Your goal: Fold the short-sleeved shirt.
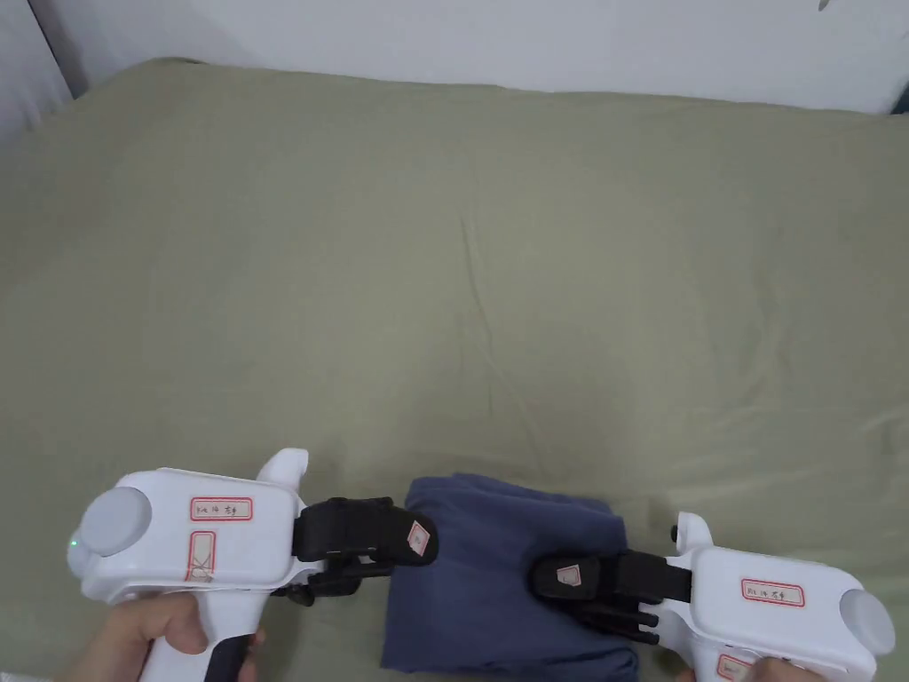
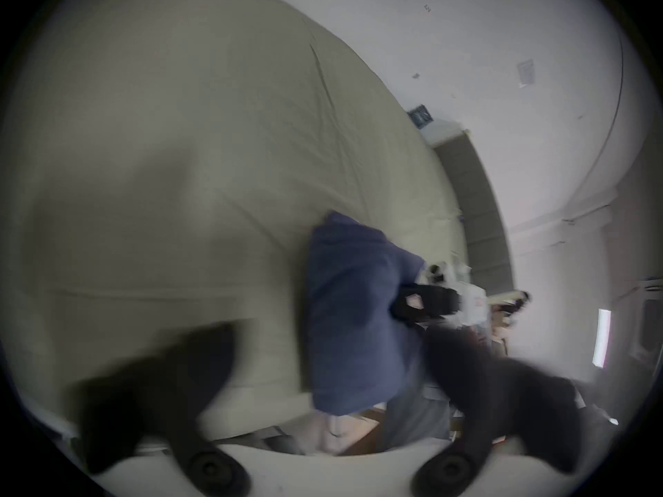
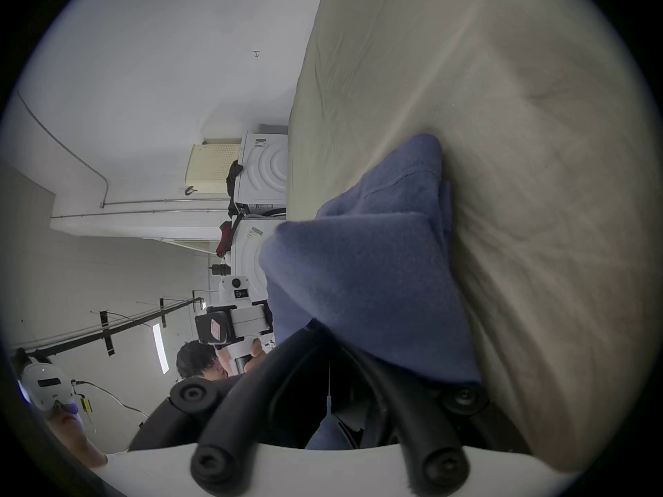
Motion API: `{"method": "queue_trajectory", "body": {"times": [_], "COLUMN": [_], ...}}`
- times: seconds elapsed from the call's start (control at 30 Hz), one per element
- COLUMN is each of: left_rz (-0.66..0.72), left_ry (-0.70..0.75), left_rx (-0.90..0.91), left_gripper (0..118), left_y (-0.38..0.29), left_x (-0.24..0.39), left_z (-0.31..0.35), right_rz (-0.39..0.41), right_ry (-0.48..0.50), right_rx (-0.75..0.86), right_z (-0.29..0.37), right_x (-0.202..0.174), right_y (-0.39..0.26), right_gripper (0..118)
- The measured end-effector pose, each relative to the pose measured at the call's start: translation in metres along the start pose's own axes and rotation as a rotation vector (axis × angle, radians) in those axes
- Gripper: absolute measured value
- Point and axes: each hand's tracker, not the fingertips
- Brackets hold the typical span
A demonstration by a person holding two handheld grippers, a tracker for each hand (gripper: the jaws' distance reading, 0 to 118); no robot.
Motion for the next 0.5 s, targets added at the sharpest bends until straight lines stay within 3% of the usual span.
{"method": "queue_trajectory", "body": {"times": [0.07, 0.2, 0.23, 0.27, 0.3, 0.33, 0.4, 0.5], "left_rz": [-0.005, -0.048, -0.042, -0.04, -0.037, -0.052, 0.051, -0.018], "left_ry": [-0.028, -0.158, -0.144, -0.137, -0.088, -0.02, -0.15, -0.102], "left_rx": [-0.004, -0.026, -0.028, -0.02, -0.011, -0.011, -0.022, -0.014], "left_gripper": [116, 111, 96, 56, 26, 26, 26, 26], "left_y": [0.02, 0.018, 0.019, 0.02, 0.021, 0.021, 0.023, 0.029], "left_x": [-0.029, -0.019, -0.021, -0.021, -0.024, -0.032, -0.041, -0.034], "left_z": [-0.009, -0.041, -0.046, -0.047, -0.045, -0.044, -0.041, -0.021], "right_rz": [-0.005, -0.019, -0.017, -0.015, -0.014, -0.013, 0.023, 0.08], "right_ry": [0.012, 0.019, 0.019, 0.014, 0.014, 0.012, -0.041, -0.099], "right_rx": [-0.004, -0.011, -0.013, -0.015, -0.012, -0.008, -0.006, 0.008], "right_z": [0.0, 0.0, -0.001, -0.001, -0.001, 0.002, 0.001, 0.003], "right_x": [0.002, 0.004, 0.004, 0.004, 0.003, 0.001, -0.007, -0.029], "right_y": [0.0, 0.003, 0.003, 0.004, 0.004, 0.003, 0.004, 0.002], "right_gripper": [3, 3, 3, 3, 3, 3, 3, 3]}}
